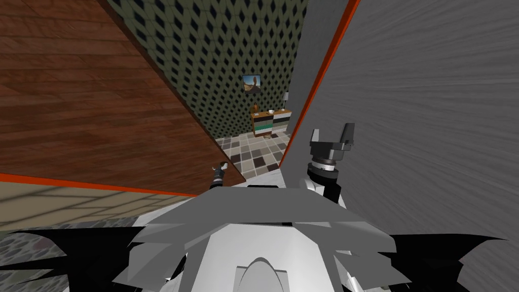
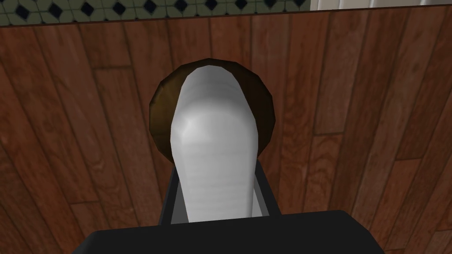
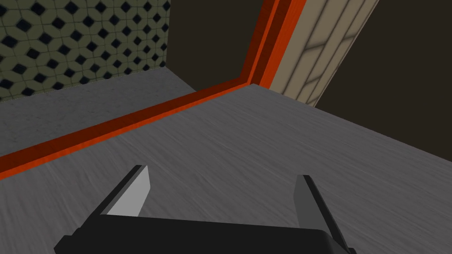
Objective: Pull the door open
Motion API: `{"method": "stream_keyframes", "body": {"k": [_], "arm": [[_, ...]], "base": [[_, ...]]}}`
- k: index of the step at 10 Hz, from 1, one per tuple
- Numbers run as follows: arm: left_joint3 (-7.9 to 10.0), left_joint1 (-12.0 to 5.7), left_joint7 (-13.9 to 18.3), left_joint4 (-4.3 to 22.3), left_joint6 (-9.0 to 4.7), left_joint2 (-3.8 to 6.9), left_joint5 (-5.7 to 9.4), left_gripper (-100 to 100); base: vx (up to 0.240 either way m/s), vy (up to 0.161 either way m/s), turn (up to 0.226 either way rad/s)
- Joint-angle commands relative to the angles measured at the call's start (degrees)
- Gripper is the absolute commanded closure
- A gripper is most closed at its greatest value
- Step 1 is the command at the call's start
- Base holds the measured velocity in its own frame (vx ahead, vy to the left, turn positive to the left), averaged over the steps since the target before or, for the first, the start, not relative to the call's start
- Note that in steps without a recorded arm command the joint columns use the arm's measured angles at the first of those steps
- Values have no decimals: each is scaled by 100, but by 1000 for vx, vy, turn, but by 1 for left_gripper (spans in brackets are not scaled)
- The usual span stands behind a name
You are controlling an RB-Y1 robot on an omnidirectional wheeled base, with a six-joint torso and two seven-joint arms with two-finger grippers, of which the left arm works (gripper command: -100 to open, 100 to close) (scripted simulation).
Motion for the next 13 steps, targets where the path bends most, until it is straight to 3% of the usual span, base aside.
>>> {"method": "stream_keyframes", "body": {"k": [1, 8, 9, 10, 13], "arm": [[-70, 97, 103, 2, -61, 64, -36, 100], [-394, 390, 577, -34, -370, 411, -205, 100], [-378, 347, 528, 3, -342, 369, -196, 100], [-455, 469, 630, 33, -508, 435, -238, 100], [-542, 629, 762, 49, -740, 545, -285, 100]], "base": [[-200, 2, -112], [-211, 18, -126], [-81, 7, -32], [-168, 17, -137], [-221, 47, -150]]}}
